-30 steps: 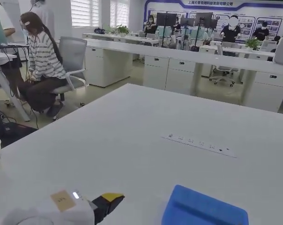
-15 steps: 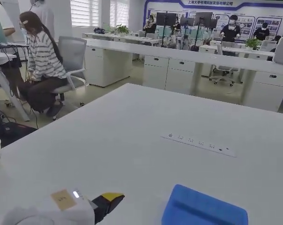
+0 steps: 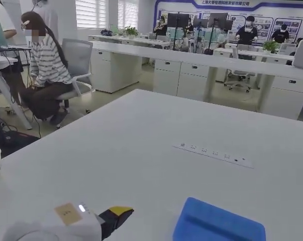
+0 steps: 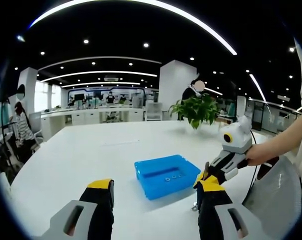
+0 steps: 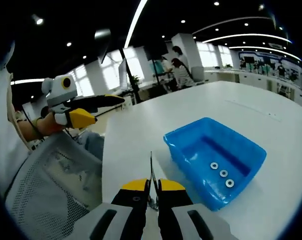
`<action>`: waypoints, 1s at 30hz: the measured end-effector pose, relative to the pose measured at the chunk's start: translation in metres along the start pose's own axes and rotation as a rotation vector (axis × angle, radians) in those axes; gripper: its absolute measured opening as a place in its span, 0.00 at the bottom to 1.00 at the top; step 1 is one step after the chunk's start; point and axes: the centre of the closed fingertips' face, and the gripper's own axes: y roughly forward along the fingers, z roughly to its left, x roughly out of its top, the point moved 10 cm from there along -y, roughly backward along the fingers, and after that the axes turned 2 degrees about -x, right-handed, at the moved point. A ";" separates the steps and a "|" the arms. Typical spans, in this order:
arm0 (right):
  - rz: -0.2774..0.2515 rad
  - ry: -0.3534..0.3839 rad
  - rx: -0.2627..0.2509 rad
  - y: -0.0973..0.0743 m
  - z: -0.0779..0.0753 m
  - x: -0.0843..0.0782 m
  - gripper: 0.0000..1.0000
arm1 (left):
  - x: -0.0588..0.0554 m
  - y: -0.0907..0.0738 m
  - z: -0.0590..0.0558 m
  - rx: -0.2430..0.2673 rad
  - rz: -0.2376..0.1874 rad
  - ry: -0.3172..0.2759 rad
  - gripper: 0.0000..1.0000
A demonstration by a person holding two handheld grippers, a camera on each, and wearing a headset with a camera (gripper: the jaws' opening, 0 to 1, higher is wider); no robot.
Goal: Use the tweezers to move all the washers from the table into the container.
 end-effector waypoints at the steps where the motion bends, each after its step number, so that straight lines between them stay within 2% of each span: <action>1: 0.009 -0.040 0.011 0.001 0.003 0.000 0.04 | 0.000 0.000 0.000 -0.001 0.001 0.000 0.68; 4: 0.026 -0.084 0.036 0.002 0.011 0.000 0.04 | 0.000 0.000 0.000 -0.002 0.003 0.003 0.68; 10: 0.030 -0.132 0.007 0.002 0.013 -0.001 0.04 | 0.000 0.000 0.000 -0.001 0.003 0.002 0.67; 11: 0.036 -0.145 0.012 0.002 0.013 -0.001 0.03 | 0.000 0.000 0.000 -0.002 0.003 0.003 0.67; 13: 0.060 -0.203 -0.020 0.001 0.012 0.001 0.02 | 0.000 0.000 -0.001 -0.003 0.007 0.006 0.67; 16: 0.074 -0.202 -0.035 0.003 0.013 0.003 0.02 | 0.000 0.000 -0.001 -0.006 0.007 0.008 0.67; 18: 0.067 -0.186 -0.045 0.004 0.013 0.003 0.02 | 0.000 0.000 -0.001 -0.005 0.008 0.009 0.67; 23: 0.050 -0.090 -0.068 0.003 0.007 0.004 0.02 | 0.000 0.000 -0.001 -0.007 0.008 0.006 0.67; 27: -0.013 -0.021 -0.069 -0.004 0.002 0.012 0.02 | 0.000 0.000 -0.001 -0.008 0.006 0.006 0.68; 30: -0.031 -0.003 -0.073 -0.009 -0.002 0.018 0.02 | 0.000 0.000 -0.001 -0.007 0.004 0.005 0.68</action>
